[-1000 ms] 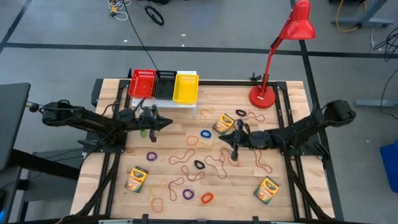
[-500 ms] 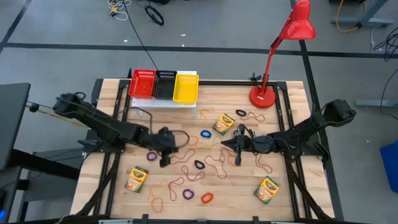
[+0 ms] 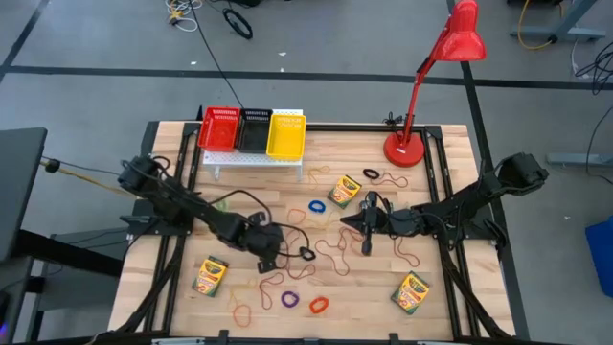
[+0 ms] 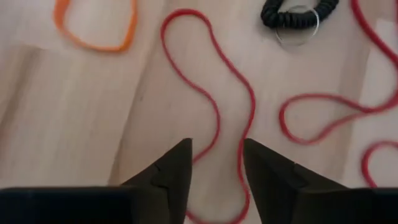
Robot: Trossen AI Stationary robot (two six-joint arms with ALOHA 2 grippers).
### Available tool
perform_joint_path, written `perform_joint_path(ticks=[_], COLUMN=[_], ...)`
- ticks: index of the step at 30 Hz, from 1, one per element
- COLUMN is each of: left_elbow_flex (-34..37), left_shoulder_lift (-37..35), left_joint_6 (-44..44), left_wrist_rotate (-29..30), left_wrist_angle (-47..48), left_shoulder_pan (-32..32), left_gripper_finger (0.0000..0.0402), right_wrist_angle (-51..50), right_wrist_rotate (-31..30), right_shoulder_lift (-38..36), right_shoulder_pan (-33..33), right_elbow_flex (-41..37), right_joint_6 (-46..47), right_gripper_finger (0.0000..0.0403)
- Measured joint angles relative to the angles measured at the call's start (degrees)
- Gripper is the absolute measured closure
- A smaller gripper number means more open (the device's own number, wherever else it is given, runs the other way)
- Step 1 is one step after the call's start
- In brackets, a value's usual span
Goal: Pick & Place Office Desk Supplies
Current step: Put the red rubber band into the red bin on the shelf
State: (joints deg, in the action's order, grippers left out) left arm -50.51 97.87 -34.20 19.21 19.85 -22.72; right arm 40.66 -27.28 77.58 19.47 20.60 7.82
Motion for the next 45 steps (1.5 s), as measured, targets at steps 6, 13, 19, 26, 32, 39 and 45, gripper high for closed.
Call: perform_joint_path(ticks=[6, 13, 19, 26, 32, 39, 45], left_elbow_flex=[-1.3, -1.3, -1.3, -4.4, -9.7, -15.6, -20.7], left_shoulder_lift=[3.4, 3.1, 1.7, -4.5, -14.3, -27.4, -34.5], left_joint_6=[3.5, 3.6, 3.5, 3.1, 0.1, -6.9, -2.9], left_wrist_rotate=[-3.7, -4.6, -7.2, -1.0, 8.0, 19.4, 26.4], left_wrist_angle=[0.0, 1.3, 6.2, 21.4, 35.1, 50.0, 55.9], left_shoulder_pan=[1.4, 1.8, 1.9, 1.8, 2.9, 8.1, 17.3], left_gripper_finger=[0.0212, 0.0286, 0.0391, 0.0397, 0.0397, 0.0397, 0.0397], right_wrist_angle=[-0.1, 0.2, 0.2, 0.2, 0.0, 0.0, 0.0], right_wrist_rotate=[0.0, 0.0, -0.1, -0.1, -1.1, -1.2, -1.1], right_shoulder_lift=[0.0, 0.0, 0.0, 0.0, 0.0, 0.0, 0.0], right_shoulder_pan=[2.0, 2.6, 2.6, 2.6, 2.6, 2.6, 2.6], right_elbow_flex=[0.0, 0.0, 0.0, 0.0, 0.0, 0.0, 0.0], right_joint_6=[-0.9, -1.7, -2.7, -3.3, -3.3, -3.3, -3.2], right_gripper_finger=[0.0394, 0.0394, 0.0394, 0.0394, 0.0394, 0.0394, 0.0394])
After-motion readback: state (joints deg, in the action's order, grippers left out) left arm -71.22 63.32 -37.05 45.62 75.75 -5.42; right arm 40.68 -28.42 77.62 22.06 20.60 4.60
